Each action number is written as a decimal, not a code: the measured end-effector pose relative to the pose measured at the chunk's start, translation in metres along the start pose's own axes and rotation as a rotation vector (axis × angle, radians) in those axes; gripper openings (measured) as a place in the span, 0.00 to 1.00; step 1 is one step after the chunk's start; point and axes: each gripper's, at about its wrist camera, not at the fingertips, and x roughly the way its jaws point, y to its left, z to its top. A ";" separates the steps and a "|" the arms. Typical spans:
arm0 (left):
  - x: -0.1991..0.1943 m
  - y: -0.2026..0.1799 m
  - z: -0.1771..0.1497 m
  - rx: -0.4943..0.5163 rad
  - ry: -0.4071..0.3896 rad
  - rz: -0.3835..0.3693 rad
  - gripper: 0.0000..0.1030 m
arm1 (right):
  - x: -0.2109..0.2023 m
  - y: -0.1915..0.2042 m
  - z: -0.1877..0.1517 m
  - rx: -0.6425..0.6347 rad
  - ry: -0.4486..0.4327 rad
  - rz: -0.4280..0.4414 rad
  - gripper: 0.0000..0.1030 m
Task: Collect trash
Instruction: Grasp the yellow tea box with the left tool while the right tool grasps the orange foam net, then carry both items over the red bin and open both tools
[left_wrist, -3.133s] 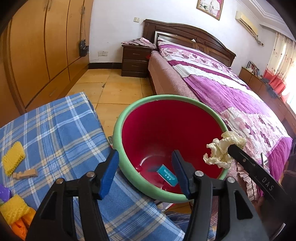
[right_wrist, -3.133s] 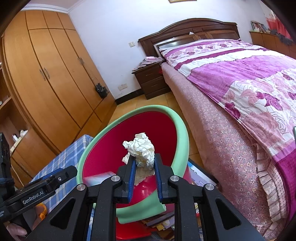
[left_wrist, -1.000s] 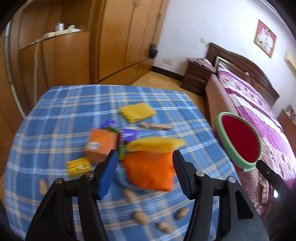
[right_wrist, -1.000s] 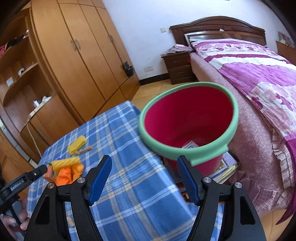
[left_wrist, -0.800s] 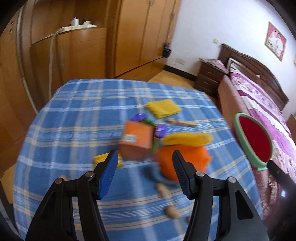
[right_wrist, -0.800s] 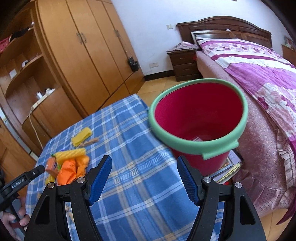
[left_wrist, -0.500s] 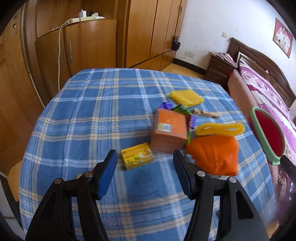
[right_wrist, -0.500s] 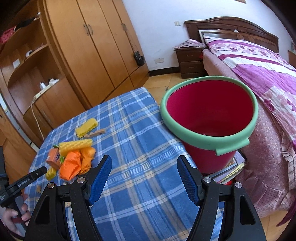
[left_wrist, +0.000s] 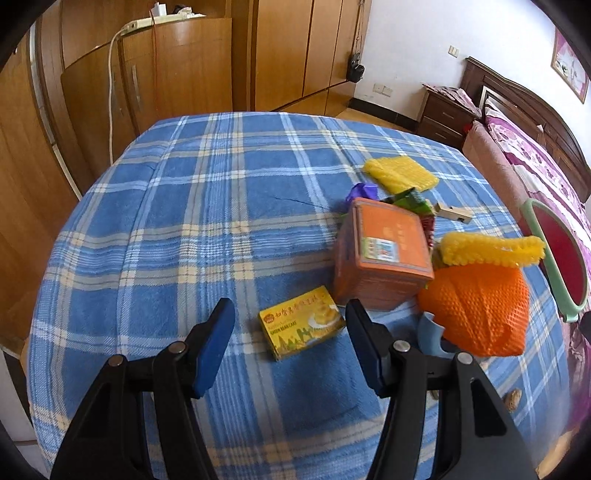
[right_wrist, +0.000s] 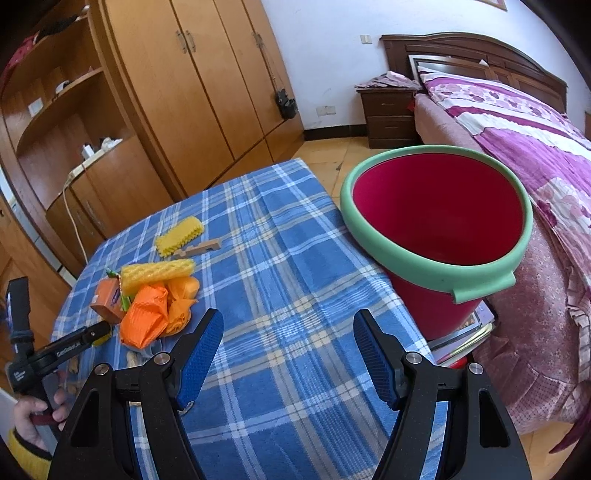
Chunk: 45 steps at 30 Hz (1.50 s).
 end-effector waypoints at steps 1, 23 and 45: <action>0.001 0.001 0.000 -0.002 0.003 0.002 0.60 | 0.001 0.002 0.000 -0.004 0.002 0.000 0.72; -0.028 0.017 -0.008 -0.131 -0.065 -0.035 0.47 | 0.031 0.085 0.006 -0.187 0.085 0.180 0.72; -0.053 0.009 -0.014 -0.139 -0.103 -0.041 0.48 | 0.046 0.122 -0.007 -0.271 0.127 0.302 0.06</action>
